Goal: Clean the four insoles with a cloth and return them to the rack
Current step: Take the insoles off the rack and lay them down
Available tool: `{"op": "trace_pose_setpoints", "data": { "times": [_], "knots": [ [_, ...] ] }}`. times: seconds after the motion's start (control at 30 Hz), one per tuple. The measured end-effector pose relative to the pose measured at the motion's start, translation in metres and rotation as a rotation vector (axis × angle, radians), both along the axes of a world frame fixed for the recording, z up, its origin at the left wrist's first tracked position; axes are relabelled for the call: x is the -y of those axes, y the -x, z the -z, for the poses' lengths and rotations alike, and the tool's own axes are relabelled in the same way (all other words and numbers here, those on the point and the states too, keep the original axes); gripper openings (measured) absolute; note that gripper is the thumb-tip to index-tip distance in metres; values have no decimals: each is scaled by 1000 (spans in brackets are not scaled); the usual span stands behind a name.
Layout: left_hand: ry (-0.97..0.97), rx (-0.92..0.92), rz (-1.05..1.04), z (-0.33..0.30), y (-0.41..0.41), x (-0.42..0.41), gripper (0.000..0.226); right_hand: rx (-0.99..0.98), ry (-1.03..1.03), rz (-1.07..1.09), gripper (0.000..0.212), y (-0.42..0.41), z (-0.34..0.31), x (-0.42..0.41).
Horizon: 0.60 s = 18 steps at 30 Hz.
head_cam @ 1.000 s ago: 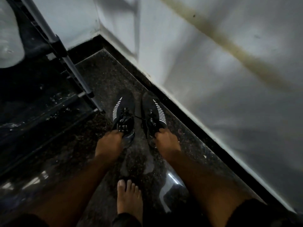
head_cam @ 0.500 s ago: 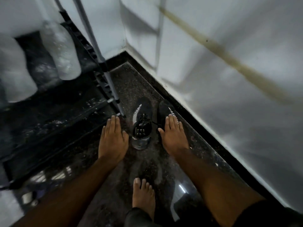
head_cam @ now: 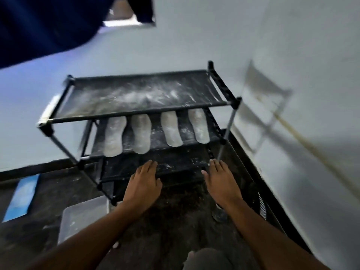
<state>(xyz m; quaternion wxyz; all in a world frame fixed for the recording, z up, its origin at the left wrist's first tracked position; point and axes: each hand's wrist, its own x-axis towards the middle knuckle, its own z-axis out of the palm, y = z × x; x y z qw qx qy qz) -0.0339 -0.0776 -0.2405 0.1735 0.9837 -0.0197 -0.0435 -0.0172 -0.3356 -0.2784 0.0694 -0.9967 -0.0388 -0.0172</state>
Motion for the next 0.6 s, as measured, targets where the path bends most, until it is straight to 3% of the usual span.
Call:
{"op": "trace_pose_setpoints", "data": {
  "times": [0.23, 0.6],
  "knots": [
    [11, 100, -100, -34, 36, -63, 51, 133, 30, -232, 63, 4, -51, -84],
    [75, 136, -202, -39, 48, -122, 51, 177, 36, -342, 59, 9, -72, -151]
  ]
}}
